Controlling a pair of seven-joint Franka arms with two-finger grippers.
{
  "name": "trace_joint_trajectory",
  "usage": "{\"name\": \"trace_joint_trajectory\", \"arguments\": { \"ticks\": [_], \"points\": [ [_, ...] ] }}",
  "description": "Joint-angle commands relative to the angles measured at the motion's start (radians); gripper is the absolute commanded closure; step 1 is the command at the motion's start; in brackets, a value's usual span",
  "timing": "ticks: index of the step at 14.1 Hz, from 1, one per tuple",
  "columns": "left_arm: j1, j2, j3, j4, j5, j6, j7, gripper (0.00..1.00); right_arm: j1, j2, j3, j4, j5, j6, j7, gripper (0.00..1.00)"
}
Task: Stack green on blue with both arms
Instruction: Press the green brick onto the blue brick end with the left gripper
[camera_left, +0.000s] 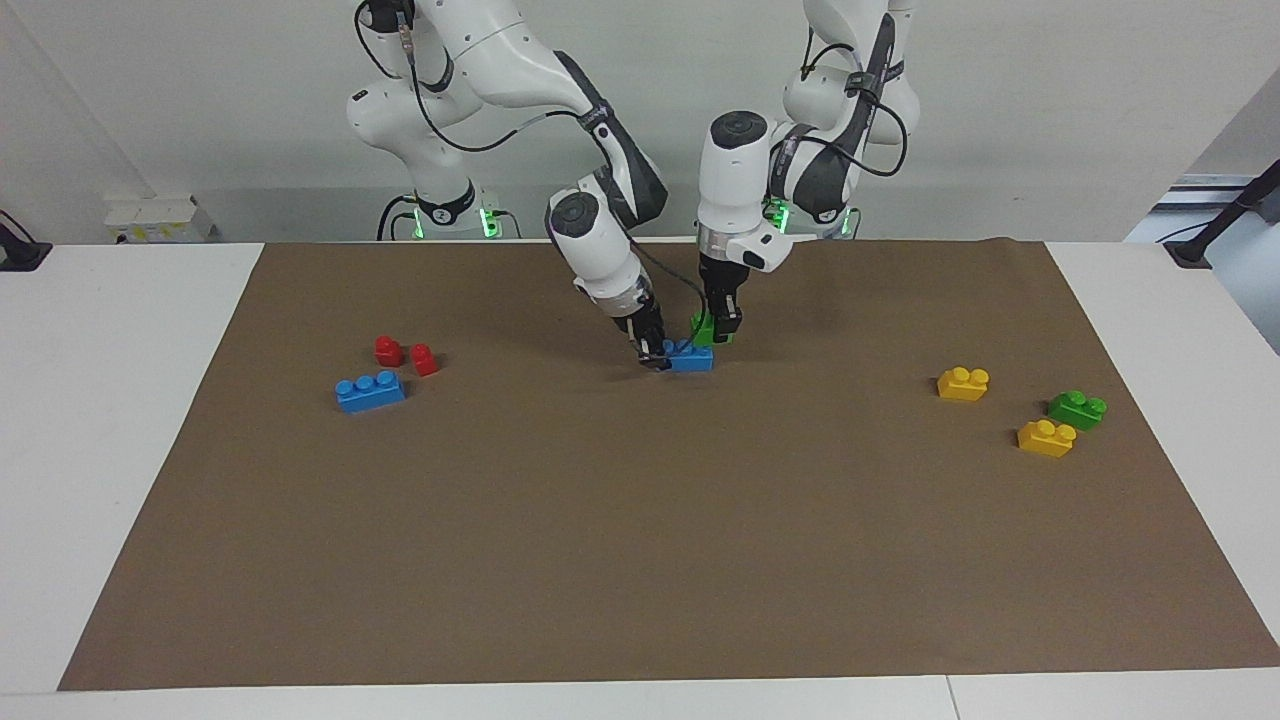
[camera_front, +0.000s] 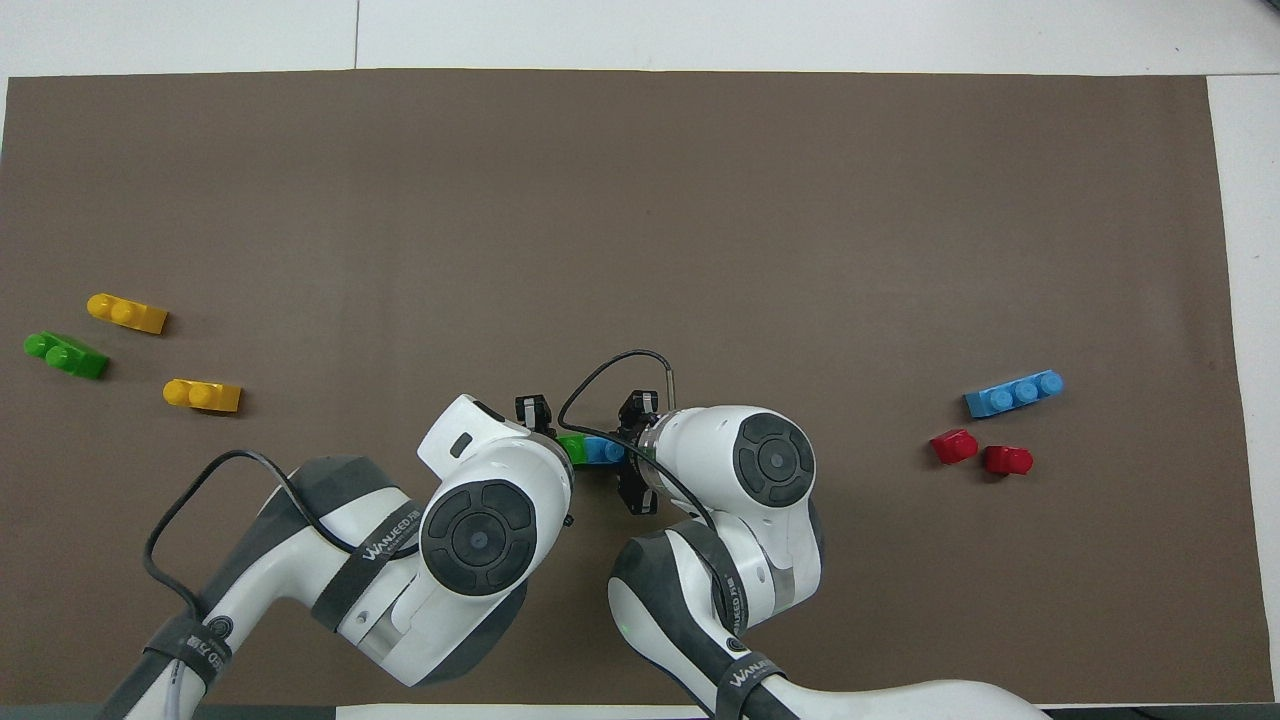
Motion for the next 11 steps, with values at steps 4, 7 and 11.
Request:
{"name": "trace_joint_trajectory", "arguments": {
  "ticks": [4,7,11],
  "points": [
    [-0.007,0.030,0.013,-0.016,0.024,0.067,-0.024,1.00,-0.016,-0.004,-0.010,-0.022,-0.038,-0.013,0.014,1.00],
    [-0.007,0.036,0.013,-0.016,0.024,0.077,-0.024,1.00,-0.021,-0.004,-0.010,-0.028,-0.038,-0.009,0.000,1.00],
    [-0.017,0.051,0.011,-0.014,0.024,0.098,-0.024,1.00,-0.024,-0.004,-0.010,-0.030,-0.038,-0.009,-0.014,1.00]
  ]
}}
